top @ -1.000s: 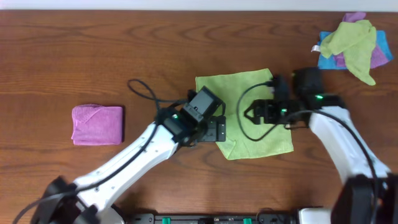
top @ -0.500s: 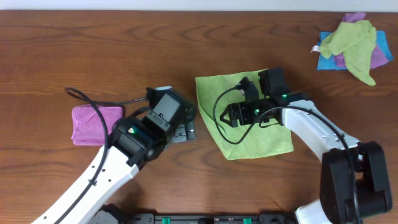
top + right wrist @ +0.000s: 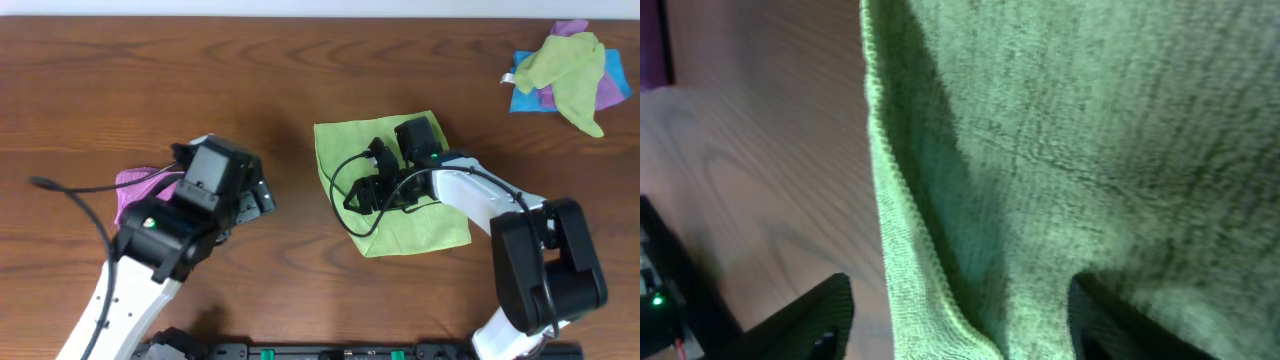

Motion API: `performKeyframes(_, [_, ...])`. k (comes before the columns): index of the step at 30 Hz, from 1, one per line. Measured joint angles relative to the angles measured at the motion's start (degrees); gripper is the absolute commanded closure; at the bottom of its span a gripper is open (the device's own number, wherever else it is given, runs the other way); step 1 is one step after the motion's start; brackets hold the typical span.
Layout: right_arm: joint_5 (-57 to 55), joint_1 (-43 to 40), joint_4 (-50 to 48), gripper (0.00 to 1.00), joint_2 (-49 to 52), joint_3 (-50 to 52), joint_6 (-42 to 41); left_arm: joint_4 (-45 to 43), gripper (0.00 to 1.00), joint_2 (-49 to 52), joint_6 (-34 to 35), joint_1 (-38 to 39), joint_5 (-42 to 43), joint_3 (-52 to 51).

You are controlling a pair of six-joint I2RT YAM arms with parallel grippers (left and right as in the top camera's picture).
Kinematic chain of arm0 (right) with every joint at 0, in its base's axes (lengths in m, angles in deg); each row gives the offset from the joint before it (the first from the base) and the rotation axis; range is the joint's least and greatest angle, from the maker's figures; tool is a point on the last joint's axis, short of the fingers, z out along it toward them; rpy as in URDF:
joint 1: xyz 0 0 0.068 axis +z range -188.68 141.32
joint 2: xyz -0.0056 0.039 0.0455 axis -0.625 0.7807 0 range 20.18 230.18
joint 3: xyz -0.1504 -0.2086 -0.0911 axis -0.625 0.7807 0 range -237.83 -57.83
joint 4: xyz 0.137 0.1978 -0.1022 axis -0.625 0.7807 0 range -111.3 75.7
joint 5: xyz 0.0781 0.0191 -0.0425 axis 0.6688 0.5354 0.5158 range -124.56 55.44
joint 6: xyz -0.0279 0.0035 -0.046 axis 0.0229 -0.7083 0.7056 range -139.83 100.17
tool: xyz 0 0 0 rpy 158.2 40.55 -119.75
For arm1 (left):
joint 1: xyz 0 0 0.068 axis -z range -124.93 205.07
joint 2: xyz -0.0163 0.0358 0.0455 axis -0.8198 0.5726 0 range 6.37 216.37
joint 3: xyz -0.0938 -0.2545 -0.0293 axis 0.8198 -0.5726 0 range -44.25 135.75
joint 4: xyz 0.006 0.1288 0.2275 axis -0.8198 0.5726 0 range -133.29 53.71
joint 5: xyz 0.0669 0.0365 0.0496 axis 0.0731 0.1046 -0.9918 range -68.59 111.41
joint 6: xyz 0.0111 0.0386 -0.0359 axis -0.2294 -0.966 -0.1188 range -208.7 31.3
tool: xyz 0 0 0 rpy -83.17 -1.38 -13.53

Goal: Fold the cloth
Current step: 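Press and smooth the green cloth with the right gripper, then withdraw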

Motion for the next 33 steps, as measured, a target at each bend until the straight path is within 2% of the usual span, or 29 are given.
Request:
performKeyframes(8, [1.79, 1.77, -0.02, 0.4, 0.0, 0.0, 0.07, 1.31, 0.05, -1.36, 0.31, -1.55, 0.09, 0.0])
performKeyframes(14, [1.9, 4.42, -0.11, 0.51, 0.0, 0.0, 0.07, 1.4, 0.05, -1.36, 0.59, -1.57, 0.07, 0.0])
performKeyframes(20, [1.9, 4.66, -0.07, 0.71, 0.0, 0.0, -0.22, 3.61, 0.05, -1.36, 0.63, -2.47, -0.17, 0.0])
performKeyframes(21, [1.95, 4.66, -0.07, 0.78, 0.0, 0.0, -0.28, 3.72, 0.05, -1.36, 0.63, -2.8, -0.2, 0.0])
performKeyframes(22, [2.1, 4.68, -0.02, 0.9, 0.0, 0.0, -0.79, 3.74, 0.05, -1.36, 0.61, -3.19, -0.17, 0.0])
performKeyframes(23, [2.36, 4.76, -0.02, 0.97, 0.0, 0.0, -0.55, 3.76, 0.05, -1.36, 0.59, -3.65, -0.2, 0.0])
performKeyframes(24, [2.78, 4.9, -0.07, 0.99, 0.0, 0.0, -0.55, 3.74, 0.05, -1.36, 0.55, -4.15, -0.22, 0.0])
performKeyframes(33, [5.05, 10.34, -1.29, 0.99, 0.0, 0.0, -3.32, 3.72, 0.05, -1.36, 0.02, -6.45, -0.22, 0.0])
